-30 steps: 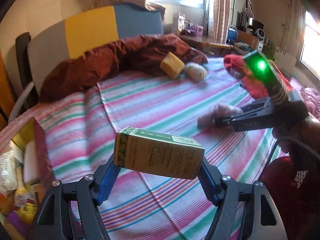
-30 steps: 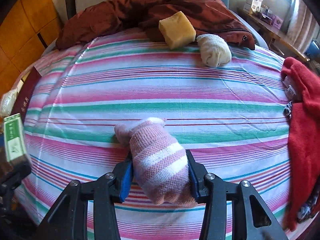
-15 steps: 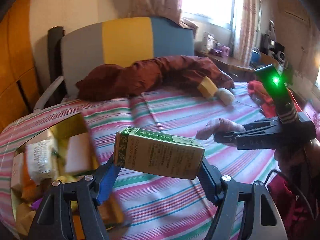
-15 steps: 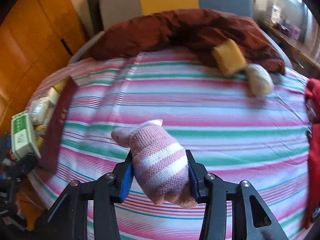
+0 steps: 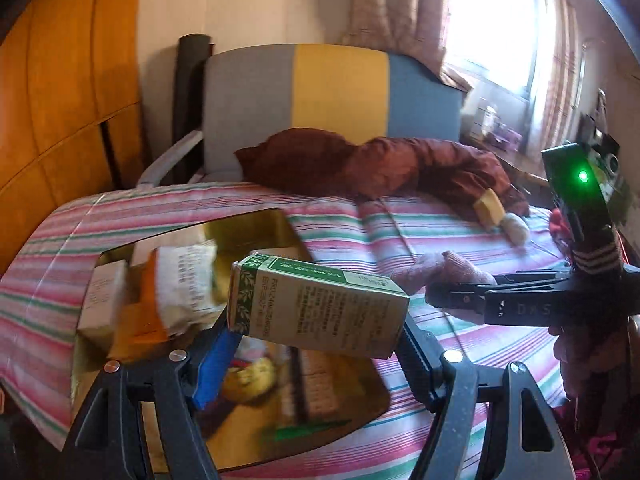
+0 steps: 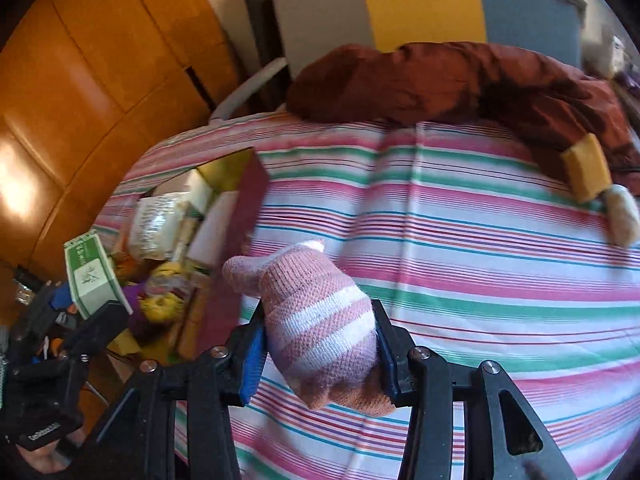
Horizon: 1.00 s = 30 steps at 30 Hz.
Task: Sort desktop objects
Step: 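Carry the medicine box and pink glove into the gold tray and release both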
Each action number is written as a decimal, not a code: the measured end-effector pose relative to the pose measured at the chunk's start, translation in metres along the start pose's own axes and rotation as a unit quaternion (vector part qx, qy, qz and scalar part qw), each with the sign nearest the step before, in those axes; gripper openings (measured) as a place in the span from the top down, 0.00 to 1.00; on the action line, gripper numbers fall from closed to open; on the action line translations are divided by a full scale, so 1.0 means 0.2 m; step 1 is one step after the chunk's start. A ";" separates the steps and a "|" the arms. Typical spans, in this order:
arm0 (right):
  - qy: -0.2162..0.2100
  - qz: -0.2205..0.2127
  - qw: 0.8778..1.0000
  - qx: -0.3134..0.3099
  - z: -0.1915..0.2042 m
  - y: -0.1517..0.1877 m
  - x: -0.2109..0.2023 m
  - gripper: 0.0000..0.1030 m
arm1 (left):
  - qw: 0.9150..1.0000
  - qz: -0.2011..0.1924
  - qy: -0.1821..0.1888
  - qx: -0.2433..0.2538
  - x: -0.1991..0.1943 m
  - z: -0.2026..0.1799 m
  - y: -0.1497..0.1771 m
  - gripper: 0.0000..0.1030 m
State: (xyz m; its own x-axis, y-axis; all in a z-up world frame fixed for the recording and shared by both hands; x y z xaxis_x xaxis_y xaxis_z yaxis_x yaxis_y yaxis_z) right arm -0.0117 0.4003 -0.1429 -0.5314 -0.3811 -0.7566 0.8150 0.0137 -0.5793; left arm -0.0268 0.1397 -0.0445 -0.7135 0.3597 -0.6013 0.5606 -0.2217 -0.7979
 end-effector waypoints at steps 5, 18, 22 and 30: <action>-0.023 -0.002 1.000 0.001 0.13 -0.02 0.04 0.54 | 1.000 0.003 -0.017 -0.022 -0.02 0.13 0.03 0.28; -0.065 -0.014 0.998 0.013 0.40 -0.15 0.09 0.54 | 0.997 0.002 -0.032 -0.069 -0.05 0.37 0.05 0.28; -0.067 -0.016 0.997 0.017 0.46 -0.19 0.12 0.53 | 0.994 -0.007 -0.051 -0.094 -0.09 0.52 0.04 0.28; -0.079 -0.015 0.996 0.028 0.53 -0.26 0.23 0.51 | 0.991 -0.011 -0.060 -0.118 -0.09 0.67 0.01 0.28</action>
State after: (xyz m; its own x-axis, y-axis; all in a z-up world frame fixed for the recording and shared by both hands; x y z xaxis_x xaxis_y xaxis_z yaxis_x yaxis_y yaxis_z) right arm -0.0545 0.2841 -0.1148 -0.5160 -0.5215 -0.6796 0.8133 -0.0493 -0.5797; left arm -0.0700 0.0118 -0.0411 -0.7639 0.2478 -0.5958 0.6165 0.0076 -0.7873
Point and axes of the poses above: each gripper's, at about its wrist camera, not at the fingertips, and x roughly the way its jaws point, z to its left, y to its underside, the point moved 5 cm from there along x, roughly the way its jaws point, and after that the axes turned 4 degrees about -z, right-handed, at the moved point
